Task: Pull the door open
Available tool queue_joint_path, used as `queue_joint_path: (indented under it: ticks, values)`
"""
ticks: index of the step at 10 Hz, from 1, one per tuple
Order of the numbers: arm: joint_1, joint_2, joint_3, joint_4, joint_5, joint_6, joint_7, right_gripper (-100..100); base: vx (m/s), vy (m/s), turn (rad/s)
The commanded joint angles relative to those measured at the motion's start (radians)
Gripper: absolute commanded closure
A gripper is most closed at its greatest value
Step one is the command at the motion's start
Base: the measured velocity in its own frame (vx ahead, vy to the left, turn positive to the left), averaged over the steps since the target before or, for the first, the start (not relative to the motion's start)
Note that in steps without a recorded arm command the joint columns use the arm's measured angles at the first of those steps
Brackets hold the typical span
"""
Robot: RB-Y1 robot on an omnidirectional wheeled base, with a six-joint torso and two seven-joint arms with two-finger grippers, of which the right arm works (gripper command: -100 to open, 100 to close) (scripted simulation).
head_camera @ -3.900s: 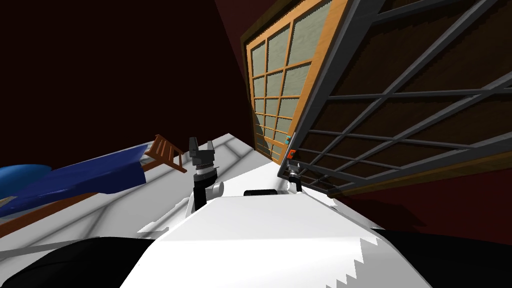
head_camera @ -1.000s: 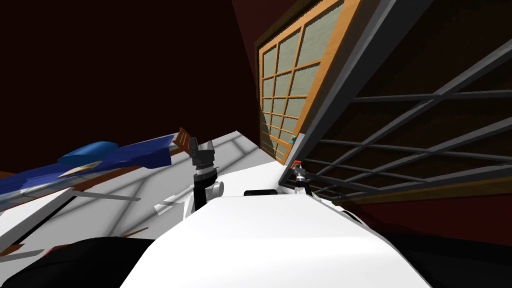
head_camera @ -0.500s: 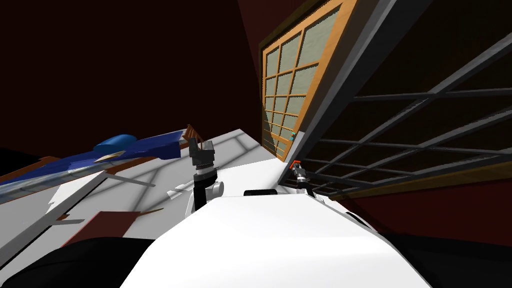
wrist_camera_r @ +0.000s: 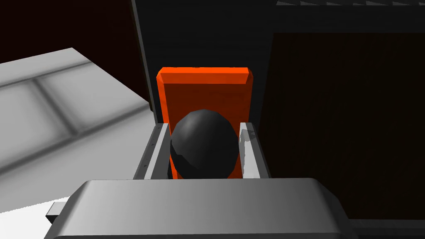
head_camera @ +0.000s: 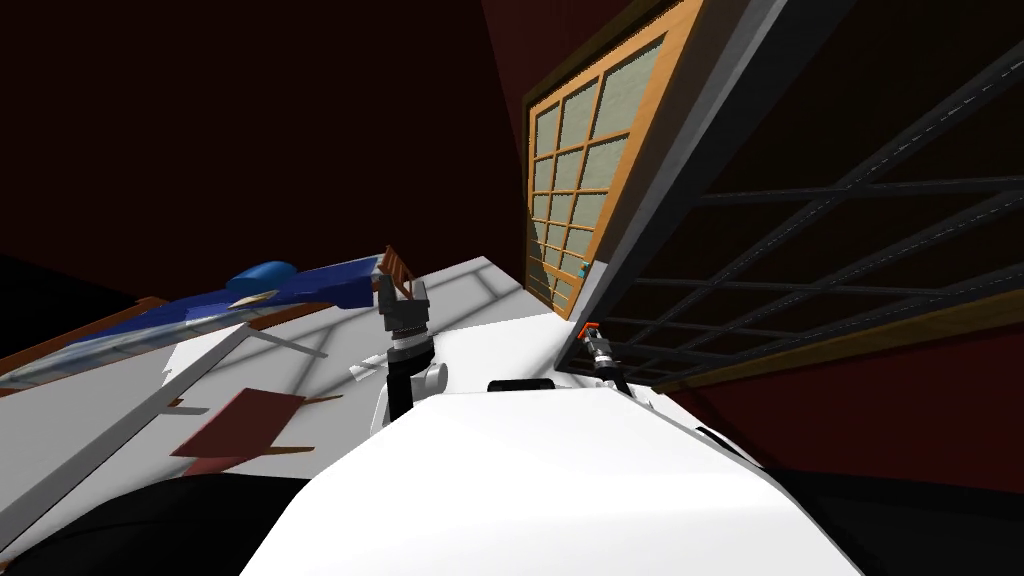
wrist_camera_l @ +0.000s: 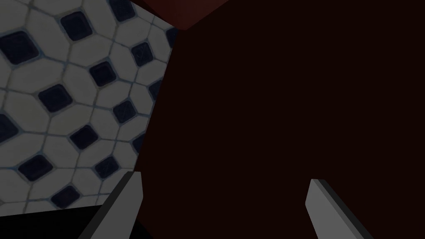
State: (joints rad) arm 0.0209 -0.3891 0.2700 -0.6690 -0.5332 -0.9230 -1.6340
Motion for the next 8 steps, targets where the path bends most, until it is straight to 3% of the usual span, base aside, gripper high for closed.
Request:
queue_joint_path:
  ticks: [1,8]
  values:
    - [0.009,-0.011,0.016,-0.003,0.008,-0.015,-0.017,100,-0.186,-0.052,0.081]
    - [0.060,-0.077,0.098,-0.027,0.050,-0.081,-0.102,100,-0.197,-0.033,0.074]
